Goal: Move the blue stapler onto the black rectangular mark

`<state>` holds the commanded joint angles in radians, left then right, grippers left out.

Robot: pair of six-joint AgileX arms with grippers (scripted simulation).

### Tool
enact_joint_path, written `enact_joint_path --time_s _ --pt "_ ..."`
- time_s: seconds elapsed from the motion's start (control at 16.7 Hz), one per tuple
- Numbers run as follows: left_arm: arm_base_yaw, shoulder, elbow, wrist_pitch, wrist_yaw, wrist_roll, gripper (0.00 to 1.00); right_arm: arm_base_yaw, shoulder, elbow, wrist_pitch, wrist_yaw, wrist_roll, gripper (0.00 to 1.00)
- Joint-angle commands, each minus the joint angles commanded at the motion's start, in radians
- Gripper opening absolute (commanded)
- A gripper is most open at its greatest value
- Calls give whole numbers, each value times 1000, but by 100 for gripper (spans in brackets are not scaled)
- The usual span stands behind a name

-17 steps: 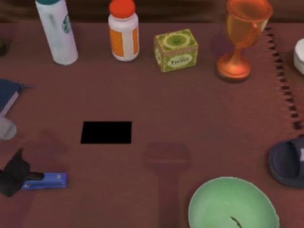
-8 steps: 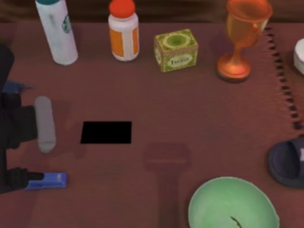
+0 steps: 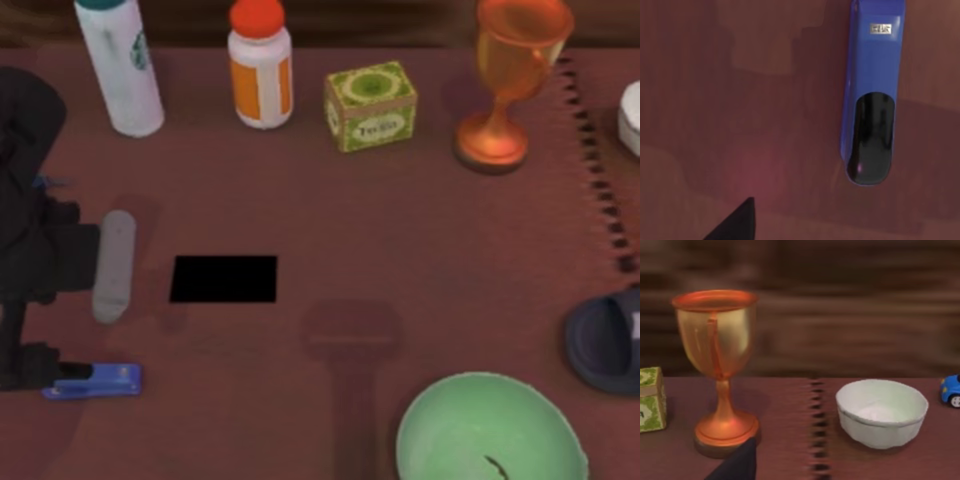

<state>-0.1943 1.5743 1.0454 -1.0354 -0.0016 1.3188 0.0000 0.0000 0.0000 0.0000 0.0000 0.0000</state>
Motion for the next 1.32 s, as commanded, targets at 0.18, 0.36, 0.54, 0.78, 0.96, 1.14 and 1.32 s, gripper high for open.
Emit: enact_joint_path --time_s 0.18,0.36,0.54,0.78,0.96,1.14,1.32 --pt "5 -2 -5 5 0 -1 100 0 0 0 0 0 0 100" --pt "2 33 -44 73 0 2 100 0 0 0 0 0 0 100" --pt "3 98 -116 217 0 4 100 0 0 0 0 0 0 100" --pt "3 183 -208 395 0 6 100 0 0 0 0 0 0 100" --pt "4 201 -228 430 0 7 100 0 0 0 0 0 0 100" --pt "4 201 -228 430 0 7 100 0 0 0 0 0 0 100" --pt "4 201 -228 430 0 7 77 0 0 0 0 0 0 100"
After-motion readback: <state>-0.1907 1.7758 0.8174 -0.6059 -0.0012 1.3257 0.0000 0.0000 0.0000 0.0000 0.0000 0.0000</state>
